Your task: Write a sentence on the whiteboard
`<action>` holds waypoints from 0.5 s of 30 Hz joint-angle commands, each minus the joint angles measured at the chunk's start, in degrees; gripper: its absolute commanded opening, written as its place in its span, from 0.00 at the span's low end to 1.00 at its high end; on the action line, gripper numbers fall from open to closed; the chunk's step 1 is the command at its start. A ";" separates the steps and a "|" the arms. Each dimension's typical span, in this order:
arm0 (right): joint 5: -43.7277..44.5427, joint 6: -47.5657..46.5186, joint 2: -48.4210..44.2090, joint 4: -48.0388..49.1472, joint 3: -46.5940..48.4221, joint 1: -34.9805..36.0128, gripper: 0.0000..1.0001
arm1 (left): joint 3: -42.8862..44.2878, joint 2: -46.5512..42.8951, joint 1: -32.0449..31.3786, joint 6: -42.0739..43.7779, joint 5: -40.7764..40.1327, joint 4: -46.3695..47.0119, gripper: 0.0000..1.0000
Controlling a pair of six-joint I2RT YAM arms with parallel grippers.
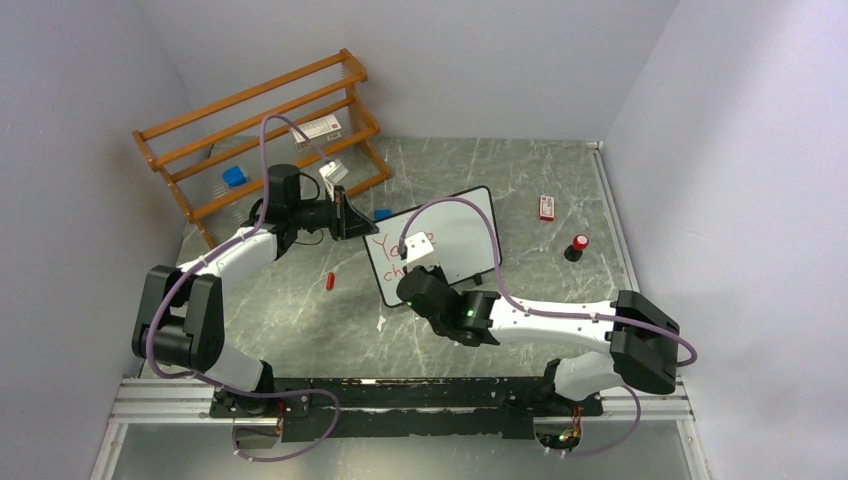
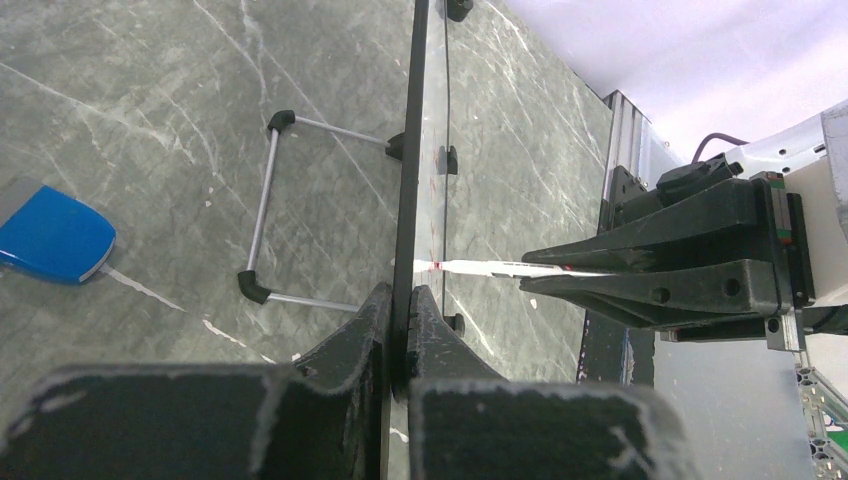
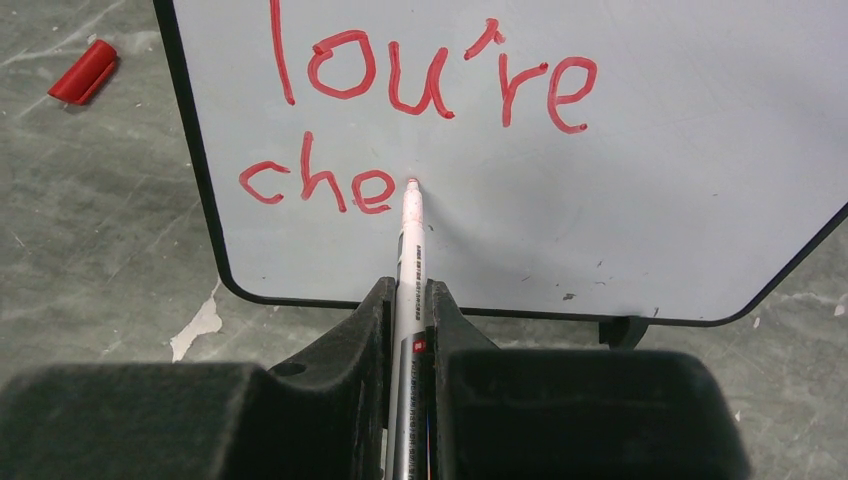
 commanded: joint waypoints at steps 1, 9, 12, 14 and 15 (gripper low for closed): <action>0.18 -0.37 0.83 2.17 1.75 -0.44 0.00 | -1.17 3.23 -1.40 3.76 -4.11 -5.12 0.05; 0.34 0.46 1.26 0.98 1.79 -0.89 0.00 | -1.13 3.26 -1.40 3.76 -4.20 -5.07 0.05; 0.37 1.19 0.75 -0.08 1.00 -0.94 0.00 | -1.04 3.17 -1.40 3.76 -4.17 -5.12 0.05; 0.42 1.89 0.20 -1.03 0.30 -0.93 0.00 | -1.04 3.21 -1.40 3.76 -4.20 -5.12 0.05; 0.45 2.33 0.01 -1.41 0.02 -0.92 0.00 | -1.04 3.25 -1.40 3.79 -4.26 -5.17 0.05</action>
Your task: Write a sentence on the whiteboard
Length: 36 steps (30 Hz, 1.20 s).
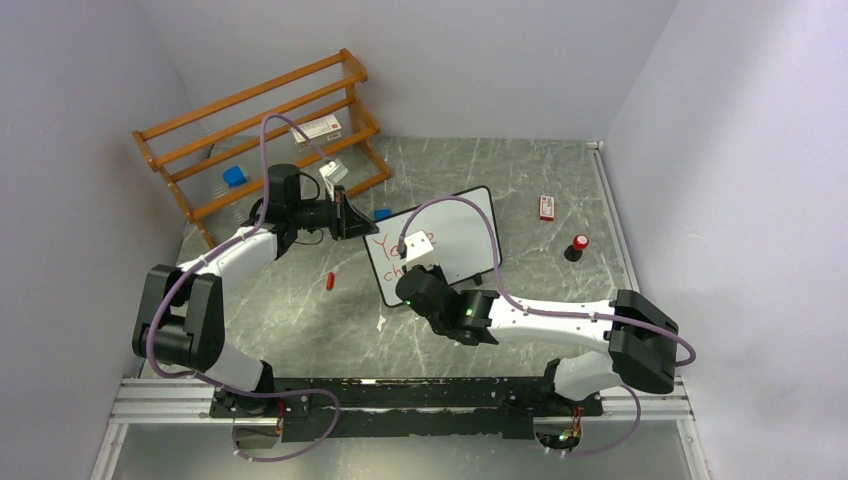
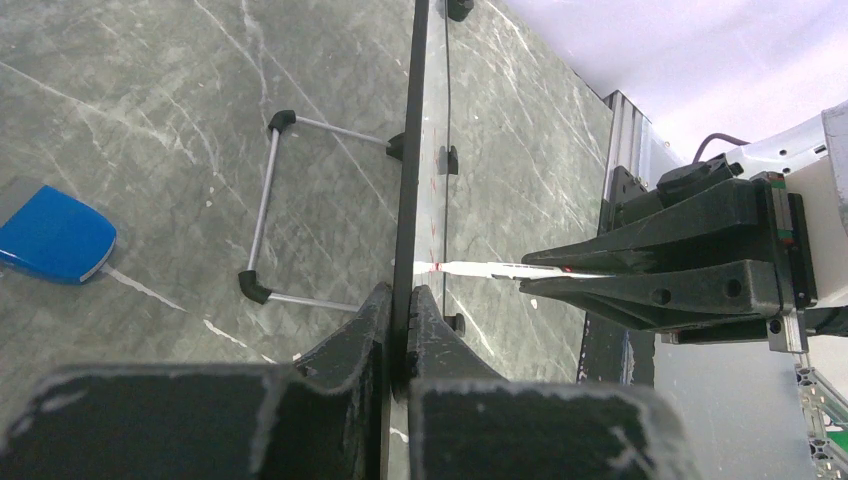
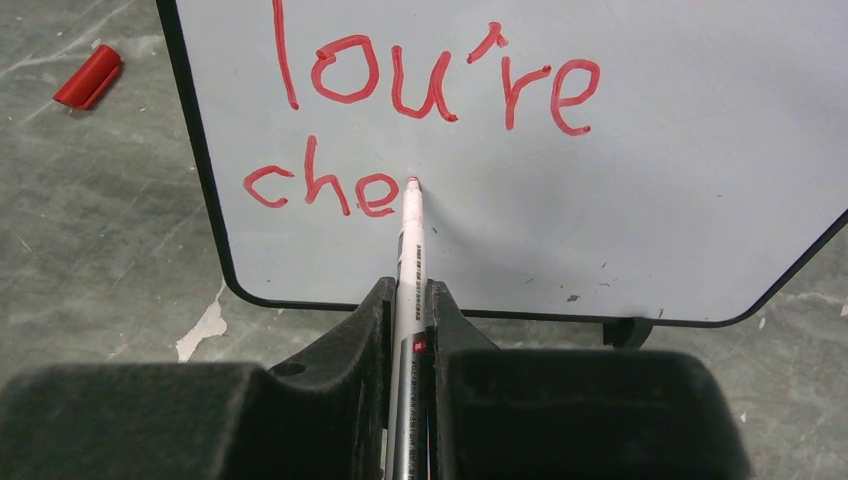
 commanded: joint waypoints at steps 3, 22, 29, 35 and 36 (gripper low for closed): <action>0.43 3.13 -1.03 -2.19 -1.32 -0.59 0.00 | -1.16 3.06 -1.40 3.76 -4.30 -5.05 0.05; 0.22 2.04 -1.01 -0.28 -0.99 -0.57 0.00 | -1.17 2.96 -1.40 3.85 -4.24 -5.25 0.05; 1.16 0.52 -0.27 1.52 0.32 -1.07 0.00 | -1.22 2.96 -1.42 3.76 -4.13 -5.12 0.05; 1.46 0.10 -0.25 1.96 0.72 -1.55 0.00 | -1.16 2.94 -1.49 3.84 -4.13 -5.25 0.05; 1.51 0.19 -0.24 1.81 0.76 -1.66 0.00 | -1.15 2.96 -1.49 3.85 -4.13 -5.29 0.05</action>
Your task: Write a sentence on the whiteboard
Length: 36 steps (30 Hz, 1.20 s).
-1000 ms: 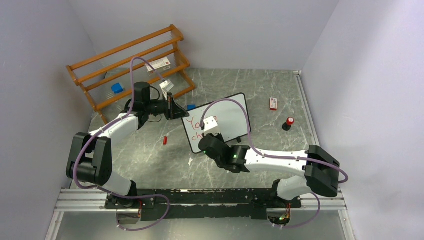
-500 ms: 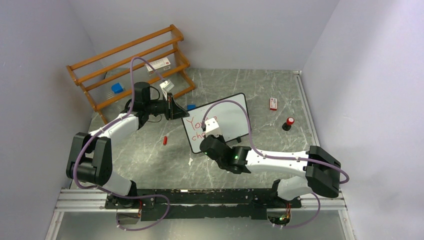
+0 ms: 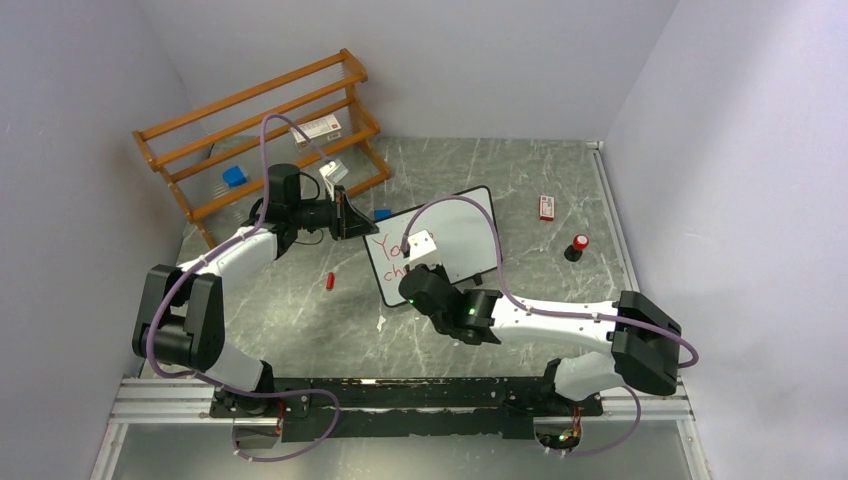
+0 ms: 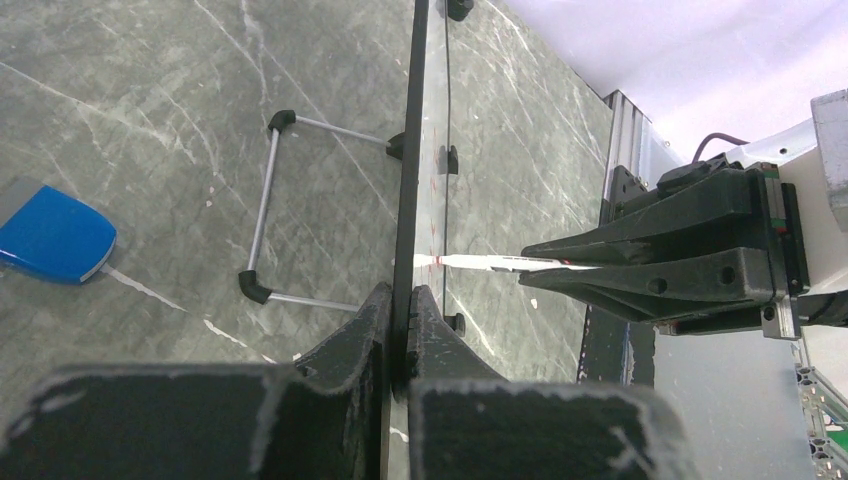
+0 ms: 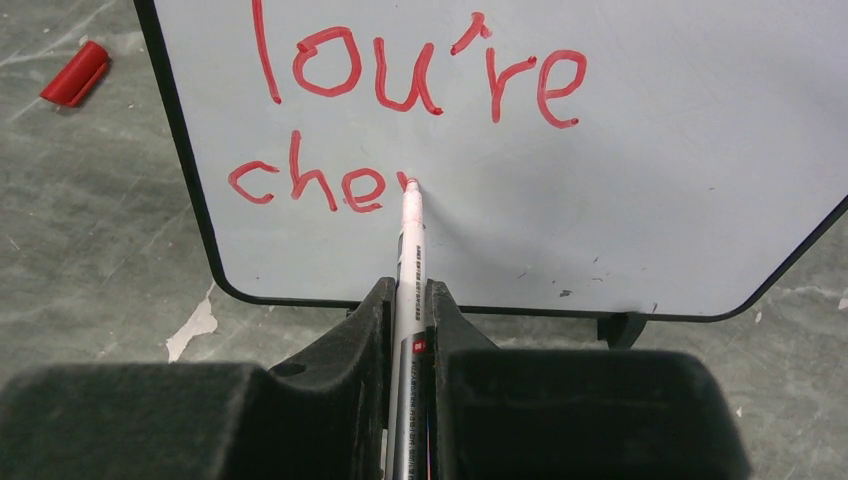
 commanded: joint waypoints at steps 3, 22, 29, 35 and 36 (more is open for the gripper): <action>2.07 -0.04 0.49 1.96 1.50 -1.42 0.00 | -1.24 2.81 -1.49 3.72 -4.23 -5.15 0.05; -0.35 0.04 -2.49 2.18 -0.53 -2.18 0.00 | -1.08 2.93 -1.42 4.13 -4.62 -5.58 0.05; -0.63 -0.95 -5.40 2.72 -1.58 -2.18 0.00 | -1.02 3.02 -1.47 4.11 -4.60 -5.59 0.05; -0.14 -0.30 -4.59 2.11 -1.67 -2.40 0.00 | -1.02 3.07 -1.47 4.15 -4.60 -5.72 0.05; -0.08 -0.21 -4.46 2.26 -1.74 -2.43 0.00 | -1.05 3.00 -1.42 4.16 -4.60 -5.69 0.05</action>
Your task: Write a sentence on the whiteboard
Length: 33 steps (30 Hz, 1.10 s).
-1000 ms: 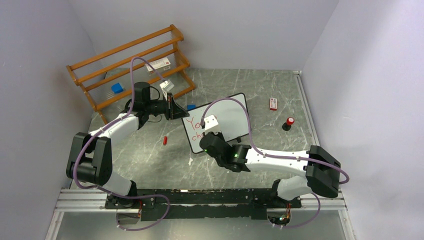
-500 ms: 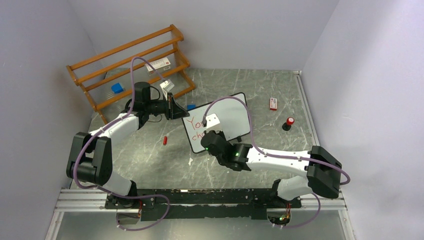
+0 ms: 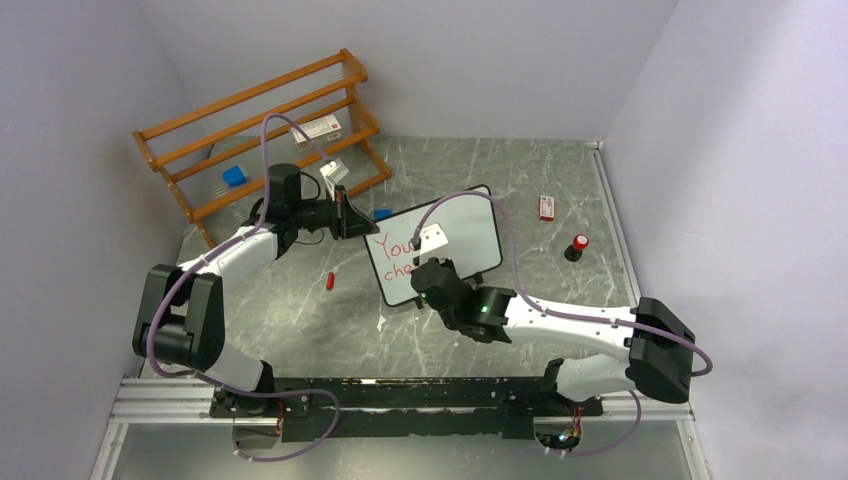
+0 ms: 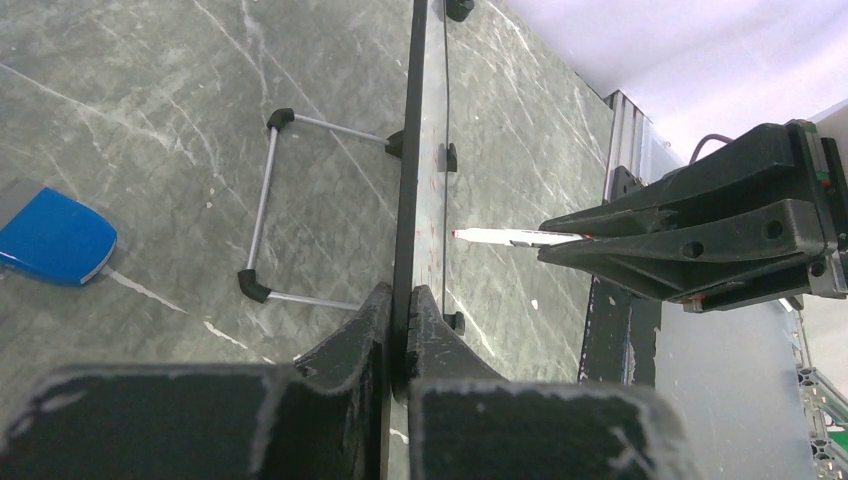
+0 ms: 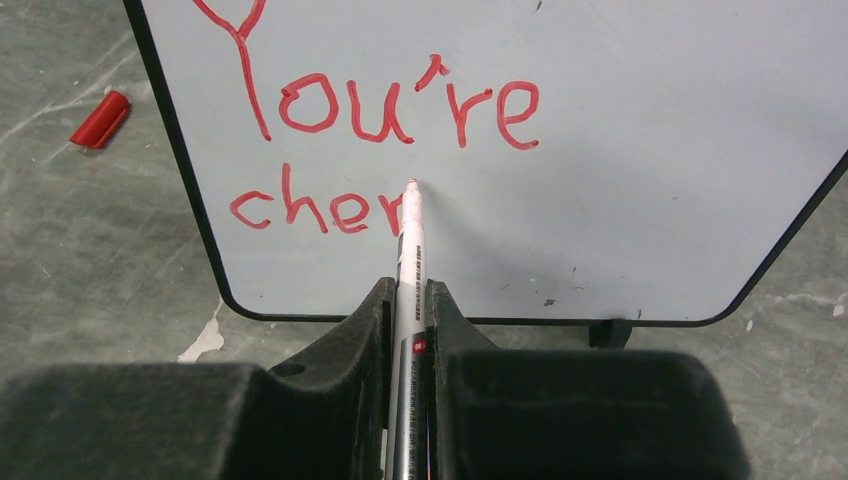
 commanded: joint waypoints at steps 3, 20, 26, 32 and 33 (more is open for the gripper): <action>0.92 0.43 0.38 1.30 -0.71 -0.77 0.00 | -1.20 2.91 -1.34 4.11 -4.49 -5.73 0.05; -0.61 1.30 2.60 0.95 -0.90 -1.88 0.00 | -1.11 2.99 -1.33 4.11 -4.26 -5.74 0.05; -0.65 1.61 2.63 0.36 -1.05 -1.96 0.00 | -1.11 3.00 -1.32 4.12 -4.39 -5.74 0.05; -0.81 1.60 2.27 -0.15 -1.05 -1.92 0.00 | -1.11 3.00 -1.35 4.11 -4.40 -5.69 0.05; -0.87 1.59 2.27 -0.21 -1.00 -1.96 0.00 | -1.11 3.00 -1.38 4.11 -4.40 -5.69 0.05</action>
